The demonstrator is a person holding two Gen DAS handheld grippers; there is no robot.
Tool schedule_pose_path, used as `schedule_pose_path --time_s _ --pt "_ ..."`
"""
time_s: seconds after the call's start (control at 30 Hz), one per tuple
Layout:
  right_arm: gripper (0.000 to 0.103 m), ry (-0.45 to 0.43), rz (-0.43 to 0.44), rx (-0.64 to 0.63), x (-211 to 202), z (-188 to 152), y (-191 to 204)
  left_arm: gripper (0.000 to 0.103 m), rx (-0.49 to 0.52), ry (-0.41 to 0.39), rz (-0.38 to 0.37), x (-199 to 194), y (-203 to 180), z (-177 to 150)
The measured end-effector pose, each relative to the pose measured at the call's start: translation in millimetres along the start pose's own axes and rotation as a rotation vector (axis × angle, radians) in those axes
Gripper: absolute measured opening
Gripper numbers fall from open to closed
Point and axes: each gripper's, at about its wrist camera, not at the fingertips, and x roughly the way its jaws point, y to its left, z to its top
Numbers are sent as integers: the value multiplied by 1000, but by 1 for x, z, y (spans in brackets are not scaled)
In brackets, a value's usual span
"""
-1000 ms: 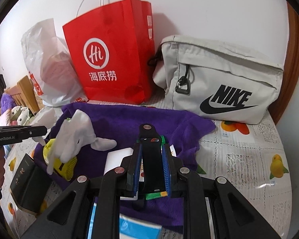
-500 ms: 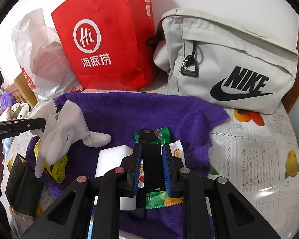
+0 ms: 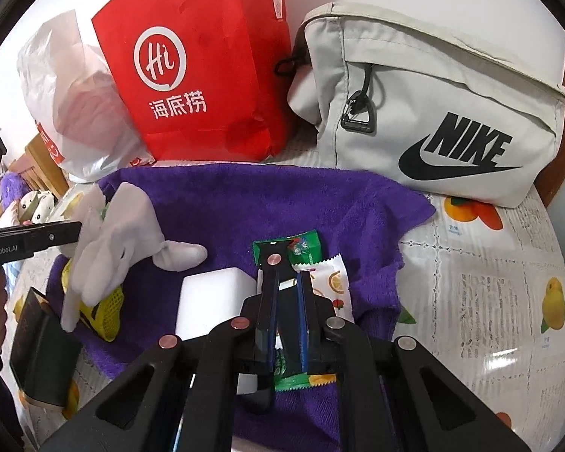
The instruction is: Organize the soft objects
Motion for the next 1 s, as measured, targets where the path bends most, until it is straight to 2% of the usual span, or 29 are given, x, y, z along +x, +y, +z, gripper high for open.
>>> schedule_pose_path --time_s 0.4,0.47,0.53,0.67,0.73,0.8,0.93,1.0 --pt "12 -41 -4 9 -41 -9 8 56 7 -21 21 -38 -7 -14" --pt "18 -44 -2 15 -50 -13 11 57 7 -26 24 -47 -9 -19" --pt "30 -55 2 17 -61 -17 16 59 10 -36 33 -59 -12 -24" --pt "43 -85 0 16 -85 -27 26 67 9 -65 40 -85 -18 -36" --pt "54 -93 2 24 -98 -34 31 70 9 -81 43 -97 -20 -43" --pt "57 -107 5 25 -113 -41 37 74 7 -93 40 -111 -23 -53" --pt "75 -137 -19 23 -144 -58 50 82 13 -119 43 -135 -28 -72" --pt "79 -159 -42 15 -159 -67 56 85 13 -132 44 -146 -29 -82"
